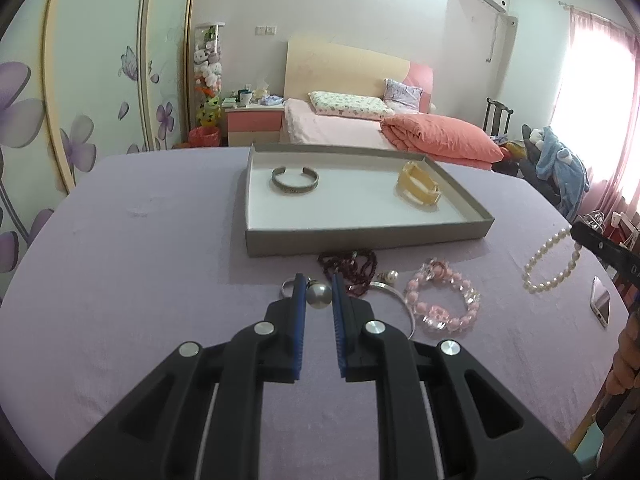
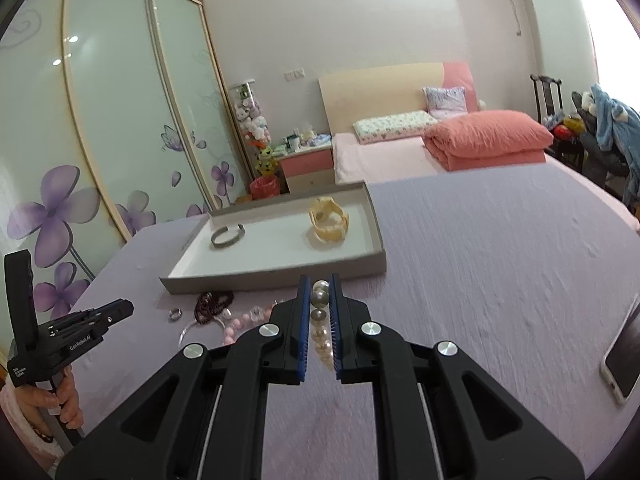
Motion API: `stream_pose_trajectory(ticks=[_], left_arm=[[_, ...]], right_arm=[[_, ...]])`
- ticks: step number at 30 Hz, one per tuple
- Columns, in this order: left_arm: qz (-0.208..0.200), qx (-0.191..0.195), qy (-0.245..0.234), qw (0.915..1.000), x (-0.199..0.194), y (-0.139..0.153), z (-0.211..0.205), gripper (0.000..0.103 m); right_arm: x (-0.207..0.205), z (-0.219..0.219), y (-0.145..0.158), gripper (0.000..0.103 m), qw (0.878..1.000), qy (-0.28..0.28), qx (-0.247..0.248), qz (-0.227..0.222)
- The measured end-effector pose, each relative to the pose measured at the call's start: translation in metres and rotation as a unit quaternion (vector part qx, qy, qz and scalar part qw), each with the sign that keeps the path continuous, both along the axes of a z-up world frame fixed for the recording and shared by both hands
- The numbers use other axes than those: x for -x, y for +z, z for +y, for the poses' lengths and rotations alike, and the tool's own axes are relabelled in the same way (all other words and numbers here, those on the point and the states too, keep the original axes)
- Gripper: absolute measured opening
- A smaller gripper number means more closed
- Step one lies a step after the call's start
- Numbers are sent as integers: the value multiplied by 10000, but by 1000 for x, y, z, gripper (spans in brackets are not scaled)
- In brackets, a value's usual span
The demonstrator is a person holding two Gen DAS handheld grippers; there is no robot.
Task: Organize jewelry
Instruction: 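Carry the ring and pearl bracelet into the tray and release both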
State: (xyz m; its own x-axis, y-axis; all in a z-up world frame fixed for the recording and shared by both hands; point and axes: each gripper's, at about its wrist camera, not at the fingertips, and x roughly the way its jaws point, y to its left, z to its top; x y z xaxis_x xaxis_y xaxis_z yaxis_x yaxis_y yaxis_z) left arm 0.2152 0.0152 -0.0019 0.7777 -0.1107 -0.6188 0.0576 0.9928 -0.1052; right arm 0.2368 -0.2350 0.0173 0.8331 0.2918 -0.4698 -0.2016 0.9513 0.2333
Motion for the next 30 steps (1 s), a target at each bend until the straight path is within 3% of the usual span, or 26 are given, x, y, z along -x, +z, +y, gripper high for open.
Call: stream_pose_trajectory(ticks=[9,13,23,30], left_arm=[[-486,-78,-8,9988,-34,38,-9,14],[-753,-175,55,9970,-63,52,-13,14],[-898,-332,259,9951,-135,53,-24,14],[-828,-399,286,9954,-182,39,-32,14]], right_arm=[[-26,24,49,10,9959,105,168,-883],[-52,34,56,10,9942,94,137,-1067],[-124,59,41,10,9947,44,148,-1017],[-171,72,20,10,9985,22,76,-545]])
